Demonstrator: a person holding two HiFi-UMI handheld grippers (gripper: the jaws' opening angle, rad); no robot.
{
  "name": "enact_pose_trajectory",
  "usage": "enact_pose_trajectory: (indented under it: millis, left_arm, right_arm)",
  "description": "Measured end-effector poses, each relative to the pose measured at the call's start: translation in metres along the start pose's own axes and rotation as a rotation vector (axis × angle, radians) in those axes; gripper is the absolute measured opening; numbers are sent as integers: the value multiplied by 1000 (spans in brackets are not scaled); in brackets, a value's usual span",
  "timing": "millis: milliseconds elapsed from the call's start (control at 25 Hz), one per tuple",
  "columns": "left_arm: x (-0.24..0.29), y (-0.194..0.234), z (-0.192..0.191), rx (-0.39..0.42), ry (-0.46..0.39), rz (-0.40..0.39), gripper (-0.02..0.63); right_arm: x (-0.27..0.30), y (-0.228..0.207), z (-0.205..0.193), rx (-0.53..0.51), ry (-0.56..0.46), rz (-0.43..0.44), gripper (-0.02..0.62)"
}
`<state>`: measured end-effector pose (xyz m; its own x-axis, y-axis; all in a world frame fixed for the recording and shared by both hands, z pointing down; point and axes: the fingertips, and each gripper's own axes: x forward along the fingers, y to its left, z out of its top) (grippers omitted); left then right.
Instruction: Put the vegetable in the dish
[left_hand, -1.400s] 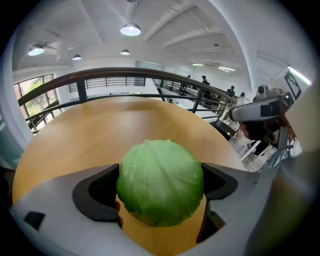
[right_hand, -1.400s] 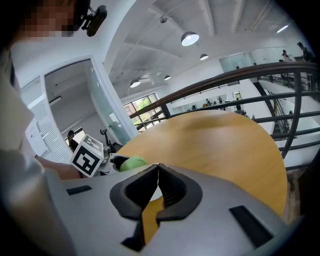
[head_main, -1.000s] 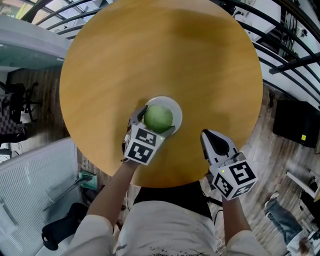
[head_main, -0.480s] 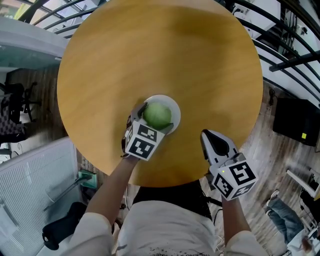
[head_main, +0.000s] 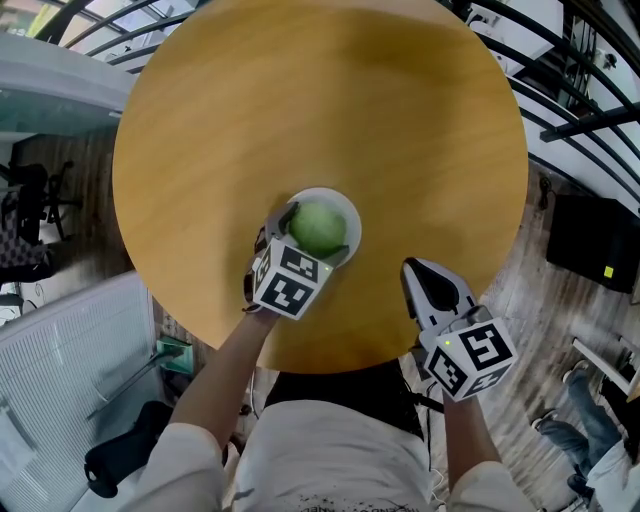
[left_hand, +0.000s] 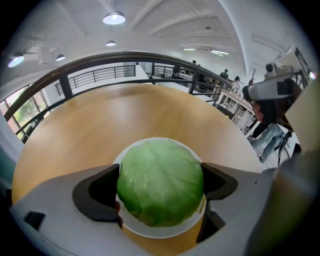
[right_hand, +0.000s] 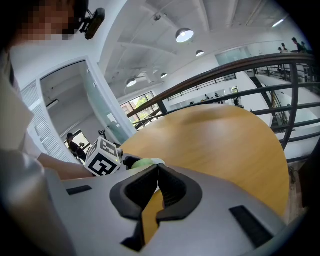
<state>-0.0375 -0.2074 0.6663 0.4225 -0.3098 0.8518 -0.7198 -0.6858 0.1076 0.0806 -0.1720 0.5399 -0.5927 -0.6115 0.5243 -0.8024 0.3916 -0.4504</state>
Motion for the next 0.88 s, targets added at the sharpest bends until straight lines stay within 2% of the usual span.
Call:
enact_pose_trajectory:
  millis: [520,880]
  left_arm:
    - [7,-1,-4,15,48,-10,489]
    - [1,-2,-1,25,16,11,489]
  right_arm:
    - [1,-1,1,-1,2,9,25]
    - [0,2,2,-6,1,14,25]
